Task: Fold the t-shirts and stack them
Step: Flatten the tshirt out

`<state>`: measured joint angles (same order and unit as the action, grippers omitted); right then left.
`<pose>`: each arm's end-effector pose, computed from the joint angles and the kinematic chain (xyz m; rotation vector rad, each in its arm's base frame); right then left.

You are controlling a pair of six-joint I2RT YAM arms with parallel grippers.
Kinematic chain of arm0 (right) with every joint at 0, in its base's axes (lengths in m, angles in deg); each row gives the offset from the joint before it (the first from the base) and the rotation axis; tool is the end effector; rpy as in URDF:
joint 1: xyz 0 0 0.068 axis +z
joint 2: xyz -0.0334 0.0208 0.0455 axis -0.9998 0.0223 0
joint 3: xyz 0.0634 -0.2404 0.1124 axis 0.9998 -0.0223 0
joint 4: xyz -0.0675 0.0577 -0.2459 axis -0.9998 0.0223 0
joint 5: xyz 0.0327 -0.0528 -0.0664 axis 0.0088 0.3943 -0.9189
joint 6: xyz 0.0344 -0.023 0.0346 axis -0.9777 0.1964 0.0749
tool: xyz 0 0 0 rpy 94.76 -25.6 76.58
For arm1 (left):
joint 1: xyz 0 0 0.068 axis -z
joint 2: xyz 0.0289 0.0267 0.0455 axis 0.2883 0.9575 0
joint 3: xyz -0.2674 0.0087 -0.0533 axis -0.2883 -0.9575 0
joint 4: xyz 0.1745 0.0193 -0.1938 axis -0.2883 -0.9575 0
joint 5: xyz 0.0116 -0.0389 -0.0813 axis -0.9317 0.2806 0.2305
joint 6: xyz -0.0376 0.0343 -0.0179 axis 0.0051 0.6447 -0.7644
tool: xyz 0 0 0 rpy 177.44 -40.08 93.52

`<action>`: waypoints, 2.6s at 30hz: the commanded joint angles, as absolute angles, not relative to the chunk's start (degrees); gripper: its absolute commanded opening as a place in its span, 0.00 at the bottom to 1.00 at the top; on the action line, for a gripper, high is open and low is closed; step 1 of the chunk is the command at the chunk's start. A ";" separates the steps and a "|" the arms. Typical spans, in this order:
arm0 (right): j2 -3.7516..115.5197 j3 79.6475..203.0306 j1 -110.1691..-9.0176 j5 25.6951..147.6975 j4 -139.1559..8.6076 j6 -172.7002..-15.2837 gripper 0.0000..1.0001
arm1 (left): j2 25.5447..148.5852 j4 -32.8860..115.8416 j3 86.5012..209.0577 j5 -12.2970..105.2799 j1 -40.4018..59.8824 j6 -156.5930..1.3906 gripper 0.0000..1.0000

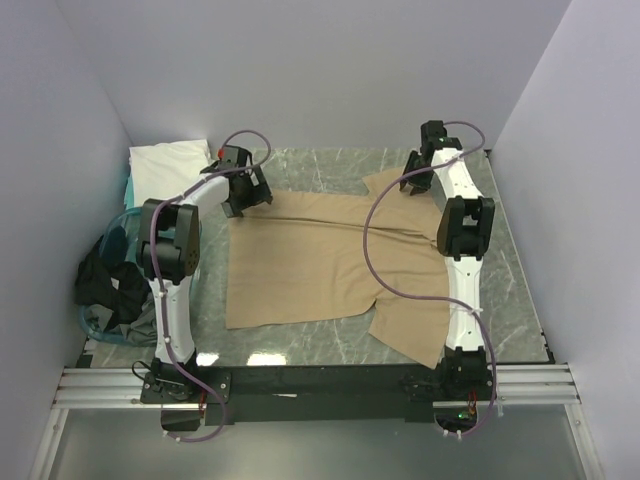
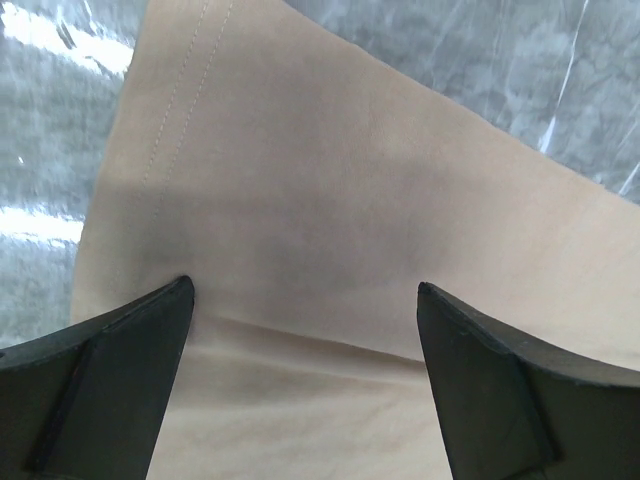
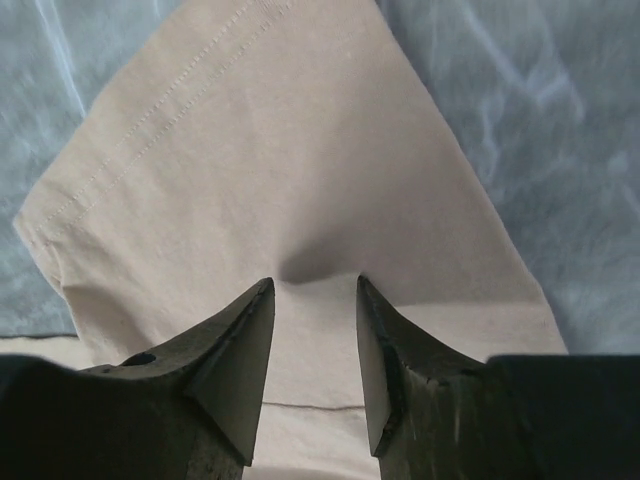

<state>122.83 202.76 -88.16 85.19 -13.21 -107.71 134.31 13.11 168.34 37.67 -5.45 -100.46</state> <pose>0.5444 0.0092 0.1676 0.4344 2.6620 0.2579 0.4567 -0.0910 0.1745 -0.5208 2.5256 -0.2931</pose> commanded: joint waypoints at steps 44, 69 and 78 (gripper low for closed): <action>84.58 155.19 -92.50 81.43 -38.89 -103.26 0.51 | 115.48 18.53 152.53 40.25 -0.33 -100.65 0.99; 113.04 179.42 -92.06 75.45 -22.28 -102.38 0.45 | 116.69 20.04 140.13 36.83 -0.32 -101.97 1.00; 118.24 192.00 -92.24 75.81 -18.67 -99.92 0.47 | 116.33 19.95 137.13 35.42 -0.32 -102.41 0.99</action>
<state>115.59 189.10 -92.23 76.86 -20.92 -101.61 115.10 21.97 139.55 37.19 -0.05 -102.12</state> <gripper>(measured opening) 0.464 0.994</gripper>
